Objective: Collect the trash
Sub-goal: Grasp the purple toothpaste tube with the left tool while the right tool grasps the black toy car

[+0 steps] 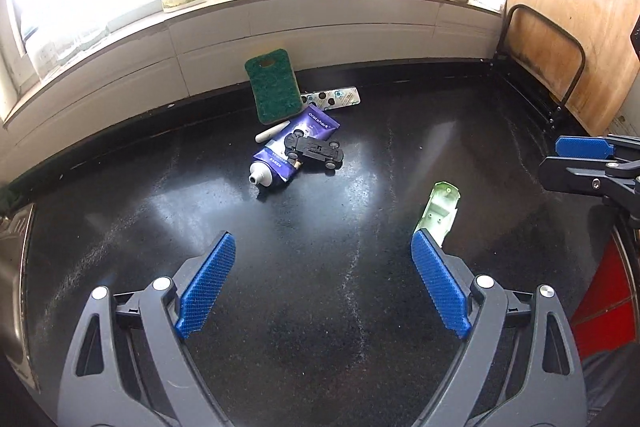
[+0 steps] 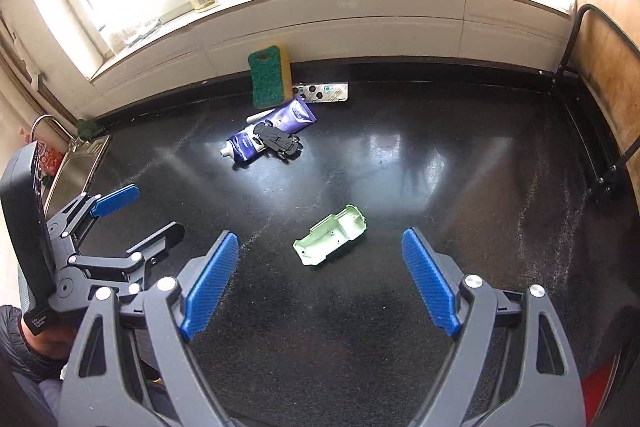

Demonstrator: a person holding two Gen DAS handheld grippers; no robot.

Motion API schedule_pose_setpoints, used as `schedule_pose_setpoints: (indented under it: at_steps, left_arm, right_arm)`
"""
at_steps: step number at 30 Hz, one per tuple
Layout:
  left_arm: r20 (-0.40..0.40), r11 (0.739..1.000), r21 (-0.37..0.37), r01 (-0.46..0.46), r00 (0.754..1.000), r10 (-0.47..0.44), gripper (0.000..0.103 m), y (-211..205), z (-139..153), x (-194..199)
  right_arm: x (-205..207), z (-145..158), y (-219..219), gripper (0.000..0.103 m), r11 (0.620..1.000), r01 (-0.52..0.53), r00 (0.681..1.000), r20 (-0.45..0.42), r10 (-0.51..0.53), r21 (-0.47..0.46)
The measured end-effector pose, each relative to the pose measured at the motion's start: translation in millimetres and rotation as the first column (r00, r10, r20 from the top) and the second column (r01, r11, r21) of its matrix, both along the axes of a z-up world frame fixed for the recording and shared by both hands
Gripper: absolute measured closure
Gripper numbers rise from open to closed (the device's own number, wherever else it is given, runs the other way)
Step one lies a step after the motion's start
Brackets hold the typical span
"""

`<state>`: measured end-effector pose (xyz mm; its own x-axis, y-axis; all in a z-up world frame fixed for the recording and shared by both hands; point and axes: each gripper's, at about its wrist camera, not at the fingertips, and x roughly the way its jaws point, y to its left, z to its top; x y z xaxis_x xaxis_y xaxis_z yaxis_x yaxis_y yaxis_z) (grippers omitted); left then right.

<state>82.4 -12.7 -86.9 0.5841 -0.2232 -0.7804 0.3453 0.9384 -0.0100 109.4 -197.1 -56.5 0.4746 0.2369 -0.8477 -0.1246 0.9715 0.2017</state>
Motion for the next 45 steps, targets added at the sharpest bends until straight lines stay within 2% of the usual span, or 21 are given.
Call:
schedule_pose_setpoints:
  at_steps: [4, 11, 19, 24, 30, 31, 33, 34, 35, 36, 40, 45]
  left_arm:
    - [-0.027, 1.000, 0.007, -0.008, 1.000, 0.009, 0.016, 5, -8, 12]
    - [-0.058, 0.999, 0.035, 0.000, 0.998, 0.002, 0.016, 14, -32, 39]
    - [-0.097, 0.995, 0.058, 0.082, 0.992, -0.076, 0.016, 12, -69, 97]
    - [-0.131, 0.990, 0.058, 0.127, 0.984, -0.119, 0.016, 12, -91, 131]
    - [-0.155, 0.987, 0.036, 0.156, 0.977, -0.148, 0.016, 16, -106, 160]
    - [-0.161, 0.987, 0.028, 0.156, 0.976, -0.150, 0.016, 17, -108, 165]
    - [-0.162, 0.987, 0.020, 0.158, 0.975, -0.153, 0.016, 17, -111, 171]
    - [-0.163, 0.987, 0.018, 0.161, 0.974, -0.156, 0.016, 16, -112, 174]
    - [-0.157, 0.986, 0.017, 0.164, 0.975, -0.160, 0.016, 15, -112, 176]
    - [-0.154, 0.985, 0.017, 0.171, 0.974, -0.166, 0.016, 13, -112, 178]
    - [-0.136, 0.979, 0.033, 0.203, 0.971, -0.197, 0.016, 2, -114, 188]
    - [-0.105, 0.959, 0.072, 0.273, 0.958, -0.265, 0.018, -18, -117, 194]
  right_arm:
    - [9, -3, 10, 0.022, 0.999, -0.041, 0.999, -0.001, 0.041, -0.003]
    - [49, -24, 45, 0.022, 0.981, -0.189, 0.982, -0.016, 0.189, -0.039]
    - [118, -66, 88, 0.022, 0.923, -0.371, 0.928, -0.077, 0.365, -0.103]
    - [161, -97, 110, 0.027, 0.878, -0.459, 0.887, -0.128, 0.444, -0.134]
    - [191, -135, 127, 0.040, 0.815, -0.559, 0.826, -0.188, 0.532, -0.149]
    - [193, -138, 128, 0.046, 0.811, -0.565, 0.822, -0.191, 0.537, -0.150]
    - [195, -141, 129, 0.050, 0.799, -0.579, 0.813, -0.174, 0.555, -0.159]
    - [196, -140, 130, 0.061, 0.792, -0.589, 0.807, -0.167, 0.566, -0.162]
    - [196, -140, 130, 0.068, 0.788, -0.596, 0.802, -0.161, 0.575, -0.155]
    - [196, -139, 129, 0.068, 0.785, -0.601, 0.799, -0.161, 0.580, -0.151]
    - [191, -134, 120, 0.069, 0.784, -0.603, 0.797, -0.148, 0.585, -0.148]
    - [190, -126, 90, 0.069, 0.830, -0.542, 0.839, -0.154, 0.523, -0.131]
